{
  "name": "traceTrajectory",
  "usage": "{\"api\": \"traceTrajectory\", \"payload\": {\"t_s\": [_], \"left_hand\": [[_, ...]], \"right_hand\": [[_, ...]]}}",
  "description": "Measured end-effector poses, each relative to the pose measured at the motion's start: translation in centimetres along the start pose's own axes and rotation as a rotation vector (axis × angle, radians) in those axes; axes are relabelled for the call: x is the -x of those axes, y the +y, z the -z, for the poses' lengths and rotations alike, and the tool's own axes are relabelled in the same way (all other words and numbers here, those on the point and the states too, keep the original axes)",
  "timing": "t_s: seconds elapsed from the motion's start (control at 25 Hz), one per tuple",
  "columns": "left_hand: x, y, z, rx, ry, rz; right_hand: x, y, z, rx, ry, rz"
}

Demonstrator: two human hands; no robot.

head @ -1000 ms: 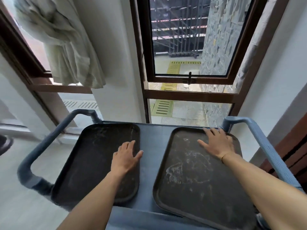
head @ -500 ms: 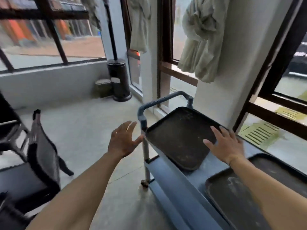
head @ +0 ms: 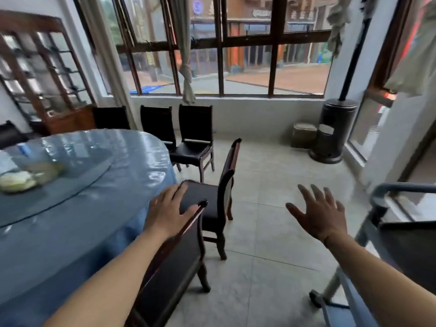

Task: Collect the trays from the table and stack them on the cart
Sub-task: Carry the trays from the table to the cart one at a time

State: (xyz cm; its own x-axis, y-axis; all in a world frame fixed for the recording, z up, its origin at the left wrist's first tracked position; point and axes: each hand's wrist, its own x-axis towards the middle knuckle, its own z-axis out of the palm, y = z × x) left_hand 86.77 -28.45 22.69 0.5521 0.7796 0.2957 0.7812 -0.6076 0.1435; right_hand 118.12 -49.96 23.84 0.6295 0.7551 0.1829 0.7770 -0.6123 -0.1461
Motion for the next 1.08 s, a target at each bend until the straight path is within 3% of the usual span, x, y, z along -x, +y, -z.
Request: {"api": "traceTrajectory", "payload": {"t_s": [0.2, 0.36, 0.56, 0.84, 1.08], "left_hand": [[9.7, -16.6, 5.0, -0.1, 0.042, 0.26], [19.3, -30.5, 9.9, -0.157, 0.077, 0.517], [30.2, -43.9, 15.0, -0.208, 0.123, 0.699], [40.3, -55.0, 17.3, -0.294, 0.143, 0.959], [42.8, -63.0, 17.1, -0.299, 0.109, 1.134]], "right_hand": [[-0.2, -17.9, -3.5, -0.046, -0.047, 0.24], [3.4, -34.9, -5.8, -0.106, -0.089, 0.438], [9.2, -54.9, -7.0, -0.203, -0.1, 0.664], [14.3, -73.3, -9.1, -0.212, -0.155, 0.926], [14.8, -85.8, -13.0, -0.254, -0.19, 1.053]]}}
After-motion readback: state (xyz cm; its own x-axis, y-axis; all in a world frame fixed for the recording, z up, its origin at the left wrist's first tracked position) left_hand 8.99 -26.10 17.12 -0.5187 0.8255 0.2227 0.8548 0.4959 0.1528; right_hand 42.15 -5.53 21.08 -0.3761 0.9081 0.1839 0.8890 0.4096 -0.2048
